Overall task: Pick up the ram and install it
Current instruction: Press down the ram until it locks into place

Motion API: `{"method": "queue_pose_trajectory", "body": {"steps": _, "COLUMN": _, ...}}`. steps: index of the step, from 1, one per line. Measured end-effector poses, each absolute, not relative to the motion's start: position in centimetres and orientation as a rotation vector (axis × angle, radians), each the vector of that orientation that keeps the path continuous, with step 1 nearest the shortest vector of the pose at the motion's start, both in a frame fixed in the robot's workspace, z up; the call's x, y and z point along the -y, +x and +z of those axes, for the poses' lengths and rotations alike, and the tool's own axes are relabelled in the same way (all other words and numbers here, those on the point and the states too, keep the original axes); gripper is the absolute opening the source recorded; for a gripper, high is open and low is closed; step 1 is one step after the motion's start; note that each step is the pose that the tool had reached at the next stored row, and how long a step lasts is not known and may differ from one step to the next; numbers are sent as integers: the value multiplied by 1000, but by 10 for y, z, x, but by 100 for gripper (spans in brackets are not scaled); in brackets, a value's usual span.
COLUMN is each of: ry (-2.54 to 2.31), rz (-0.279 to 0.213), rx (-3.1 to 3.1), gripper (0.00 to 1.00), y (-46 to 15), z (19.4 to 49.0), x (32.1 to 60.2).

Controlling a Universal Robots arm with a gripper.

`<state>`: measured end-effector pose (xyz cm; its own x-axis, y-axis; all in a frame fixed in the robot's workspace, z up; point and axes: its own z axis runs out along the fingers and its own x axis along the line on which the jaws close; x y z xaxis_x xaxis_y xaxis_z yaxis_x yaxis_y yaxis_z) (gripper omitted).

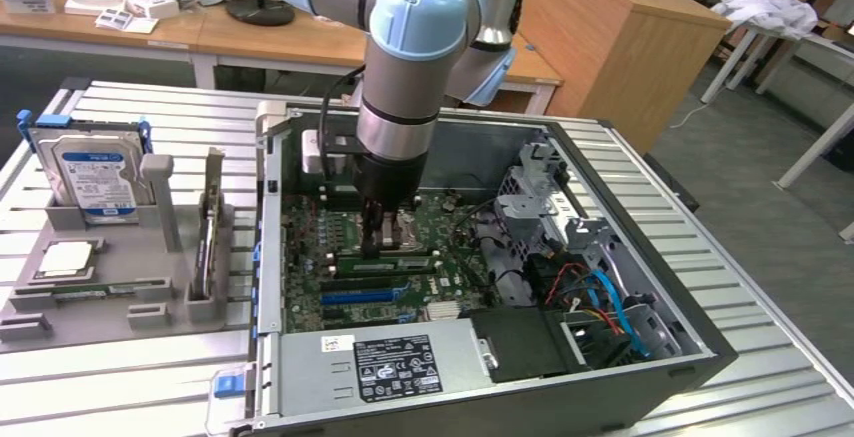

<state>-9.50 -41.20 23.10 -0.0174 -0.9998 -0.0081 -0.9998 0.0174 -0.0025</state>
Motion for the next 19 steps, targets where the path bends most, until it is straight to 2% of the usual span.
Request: {"method": "queue_pose_trajectory", "body": {"steps": 19, "ry": -2197, "rz": 6, "rx": -2235, "gripper": 11, "y": -95, "z": 226, "x": 412}}
